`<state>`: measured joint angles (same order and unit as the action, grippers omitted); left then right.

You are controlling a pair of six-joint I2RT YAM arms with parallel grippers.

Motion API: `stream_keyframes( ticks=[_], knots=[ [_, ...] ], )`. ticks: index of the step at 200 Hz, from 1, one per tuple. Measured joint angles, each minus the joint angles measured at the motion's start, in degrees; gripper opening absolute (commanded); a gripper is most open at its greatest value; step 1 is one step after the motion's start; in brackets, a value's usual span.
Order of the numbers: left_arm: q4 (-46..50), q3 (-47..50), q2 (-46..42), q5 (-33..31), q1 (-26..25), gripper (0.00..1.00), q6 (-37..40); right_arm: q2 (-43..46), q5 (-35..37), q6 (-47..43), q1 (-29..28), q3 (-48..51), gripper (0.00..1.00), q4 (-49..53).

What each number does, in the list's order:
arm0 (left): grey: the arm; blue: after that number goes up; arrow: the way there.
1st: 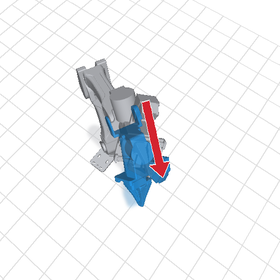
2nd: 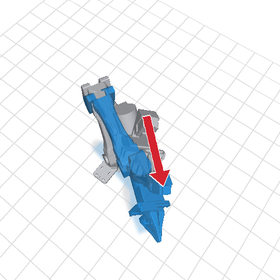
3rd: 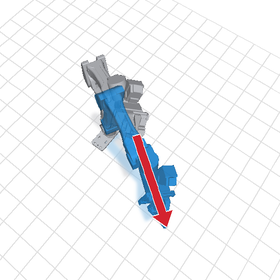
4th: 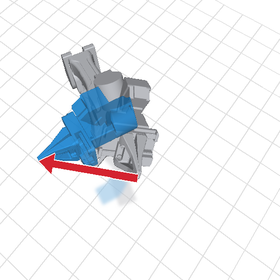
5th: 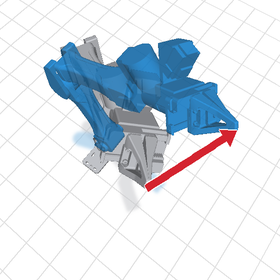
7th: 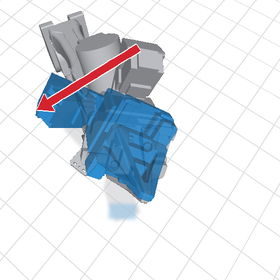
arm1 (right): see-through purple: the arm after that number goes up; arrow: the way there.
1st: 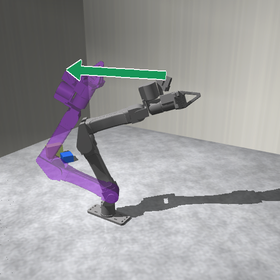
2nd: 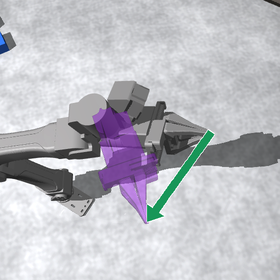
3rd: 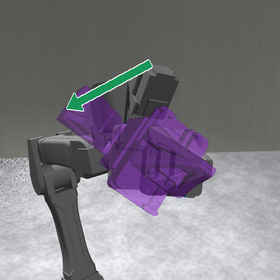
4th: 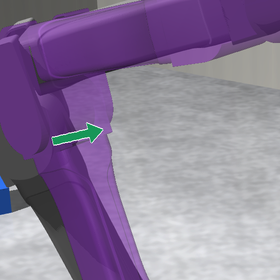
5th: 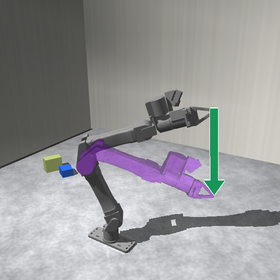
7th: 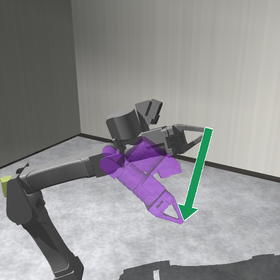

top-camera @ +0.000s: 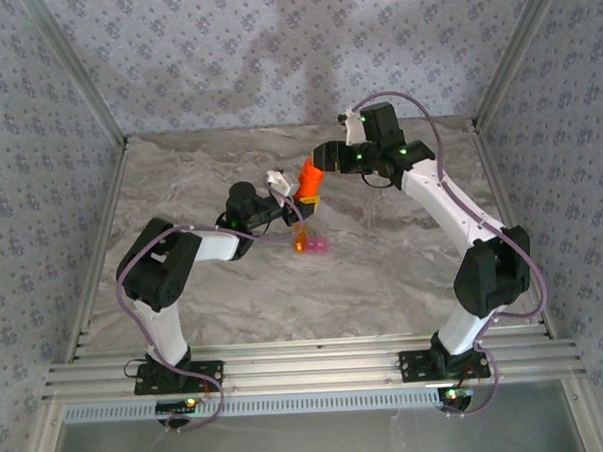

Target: Sort the pills into containers

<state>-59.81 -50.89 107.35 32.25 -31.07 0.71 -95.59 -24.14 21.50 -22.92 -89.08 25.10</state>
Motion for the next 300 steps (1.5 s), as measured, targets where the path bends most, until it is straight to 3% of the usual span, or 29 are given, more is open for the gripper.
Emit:
stream_keyframes(
  ticks=[208,300],
  knots=[
    [1.7,0.0,0.5,0.5,0.1,0.00,-0.2,2.4,1.2,-0.2,0.0,4.7,0.60,-2.1],
    [0.7,0.0,-0.9,0.2,0.1,0.00,-0.3,4.7,0.1,2.3,2.8,4.6,0.71,-3.1]
  ],
)
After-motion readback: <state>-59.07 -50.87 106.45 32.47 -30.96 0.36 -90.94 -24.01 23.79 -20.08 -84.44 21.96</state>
